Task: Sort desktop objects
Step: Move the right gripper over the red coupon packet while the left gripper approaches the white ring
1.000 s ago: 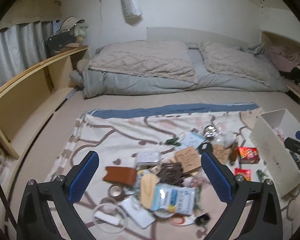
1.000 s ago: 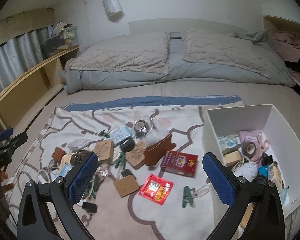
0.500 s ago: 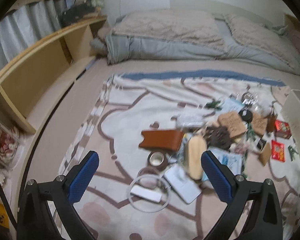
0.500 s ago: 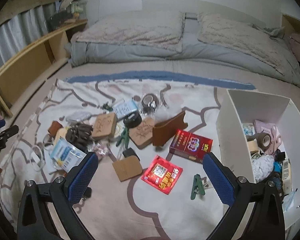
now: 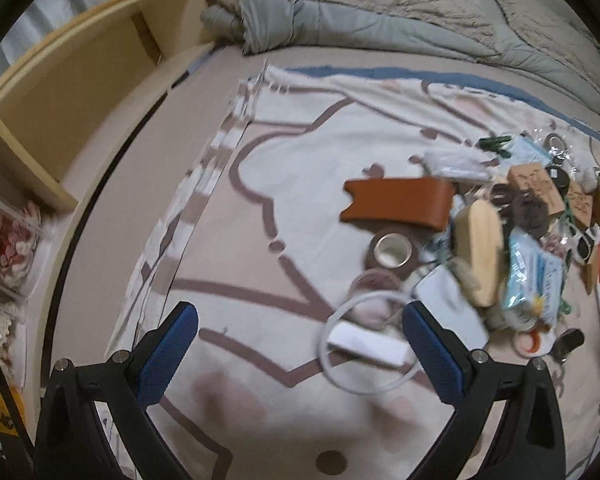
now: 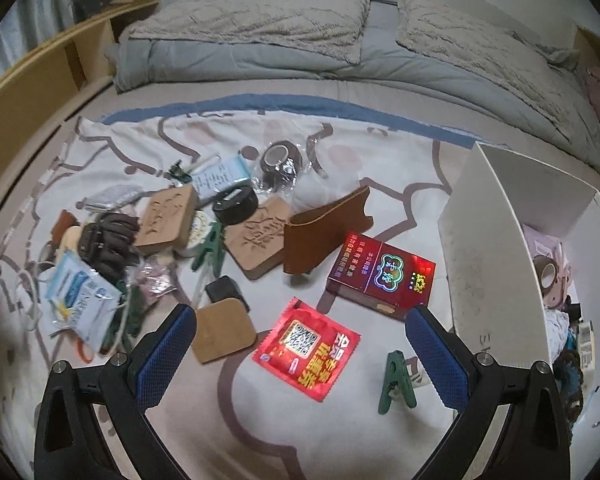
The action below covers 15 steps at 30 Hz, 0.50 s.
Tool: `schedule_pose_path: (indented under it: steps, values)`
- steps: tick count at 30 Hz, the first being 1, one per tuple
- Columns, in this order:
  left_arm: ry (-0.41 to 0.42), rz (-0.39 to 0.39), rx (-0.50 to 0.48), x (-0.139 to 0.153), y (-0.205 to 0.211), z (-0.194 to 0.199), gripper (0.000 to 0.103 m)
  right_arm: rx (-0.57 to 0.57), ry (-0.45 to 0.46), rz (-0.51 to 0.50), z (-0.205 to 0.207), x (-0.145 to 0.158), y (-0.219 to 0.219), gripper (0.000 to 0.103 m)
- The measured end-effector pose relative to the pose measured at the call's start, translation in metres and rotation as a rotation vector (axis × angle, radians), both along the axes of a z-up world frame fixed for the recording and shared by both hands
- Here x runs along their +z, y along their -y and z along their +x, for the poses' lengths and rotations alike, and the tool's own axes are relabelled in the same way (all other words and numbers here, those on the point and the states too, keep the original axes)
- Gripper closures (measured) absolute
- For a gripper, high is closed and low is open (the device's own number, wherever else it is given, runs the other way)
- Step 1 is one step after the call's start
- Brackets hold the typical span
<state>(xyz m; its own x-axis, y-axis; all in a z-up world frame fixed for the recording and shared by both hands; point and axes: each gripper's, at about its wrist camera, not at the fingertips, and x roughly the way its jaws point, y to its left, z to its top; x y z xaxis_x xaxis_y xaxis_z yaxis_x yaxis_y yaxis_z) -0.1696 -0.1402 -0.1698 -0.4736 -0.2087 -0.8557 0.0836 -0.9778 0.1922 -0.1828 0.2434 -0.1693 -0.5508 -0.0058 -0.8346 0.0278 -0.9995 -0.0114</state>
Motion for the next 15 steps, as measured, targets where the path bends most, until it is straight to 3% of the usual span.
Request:
schedule_pose_path:
  steps: [9,15]
  values:
    - [0.095,0.009,-0.017,-0.029,0.018,0.003,0.0,-0.102,0.052,0.008,-0.021,-0.017,-0.011,0.0]
    - [0.143,0.004,-0.06,-0.046,0.019,0.007,0.0,-0.131,0.061,0.138,-0.03,-0.028,-0.012,0.0]
